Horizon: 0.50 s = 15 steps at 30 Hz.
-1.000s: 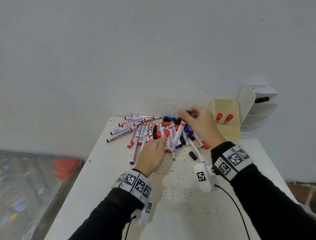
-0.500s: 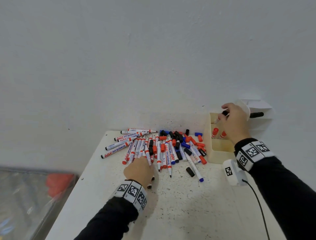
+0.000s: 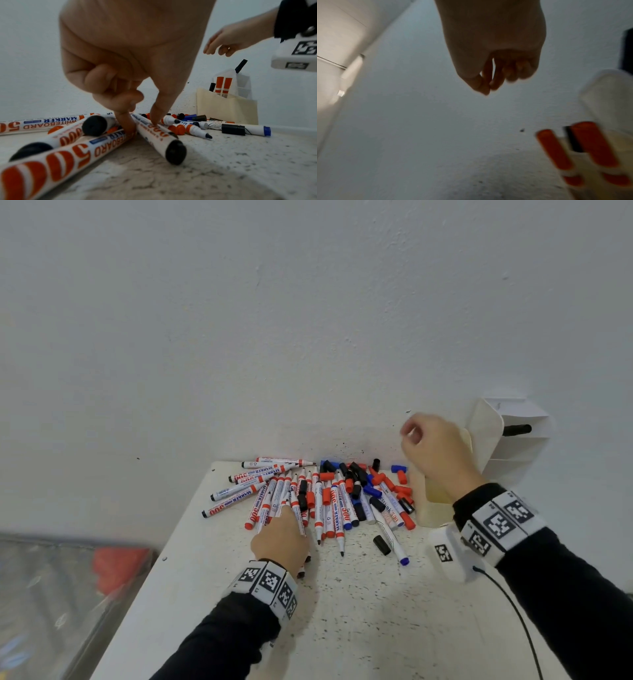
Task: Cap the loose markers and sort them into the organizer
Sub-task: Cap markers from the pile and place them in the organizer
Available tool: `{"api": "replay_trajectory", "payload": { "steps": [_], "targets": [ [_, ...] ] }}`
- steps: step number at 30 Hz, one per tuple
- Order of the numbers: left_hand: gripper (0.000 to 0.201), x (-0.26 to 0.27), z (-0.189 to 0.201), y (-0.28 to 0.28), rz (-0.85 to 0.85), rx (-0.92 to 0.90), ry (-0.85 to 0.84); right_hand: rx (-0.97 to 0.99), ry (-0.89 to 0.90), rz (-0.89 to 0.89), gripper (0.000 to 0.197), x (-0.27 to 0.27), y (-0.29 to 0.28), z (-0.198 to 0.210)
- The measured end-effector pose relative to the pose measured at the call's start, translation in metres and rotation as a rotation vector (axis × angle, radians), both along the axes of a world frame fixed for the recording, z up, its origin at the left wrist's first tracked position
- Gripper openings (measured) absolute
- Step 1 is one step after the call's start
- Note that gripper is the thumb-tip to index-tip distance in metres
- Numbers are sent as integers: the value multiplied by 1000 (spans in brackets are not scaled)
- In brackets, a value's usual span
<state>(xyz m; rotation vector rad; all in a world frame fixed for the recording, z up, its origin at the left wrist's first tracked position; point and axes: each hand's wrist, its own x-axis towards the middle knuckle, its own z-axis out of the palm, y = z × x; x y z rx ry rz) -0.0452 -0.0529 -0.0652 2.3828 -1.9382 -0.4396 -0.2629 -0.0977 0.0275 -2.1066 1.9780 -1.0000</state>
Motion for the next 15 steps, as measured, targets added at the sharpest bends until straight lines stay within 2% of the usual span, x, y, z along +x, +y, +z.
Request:
{"api": "replay_trajectory", "payload": {
  "steps": [1, 3, 6, 8, 10, 13, 15],
  "targets": [
    [36, 0, 0, 1, 5, -11, 12, 139, 26, 72, 11, 10, 6, -5],
    [40, 1, 0, 1, 24, -21, 48, 424, 192, 178, 11, 27, 15, -25],
    [41, 3, 3, 1, 66, -44, 118, 665, 490, 200, 23, 37, 25, -60],
    [38, 6, 6, 3, 95, -111, 169, 688, 623, 166, 29, 38, 28, -75],
    [36, 8, 9, 5, 112, -200, 251, 668, 674, 134, 30, 38, 29, -85],
    [35, 9, 11, 6, 88, -263, 422, 659, 607, 134, 22, 39, 30, -93],
    [33, 8, 12, 7, 35, -284, 487, 613, 461, 148, 15, 38, 30, -95]
  ]
}}
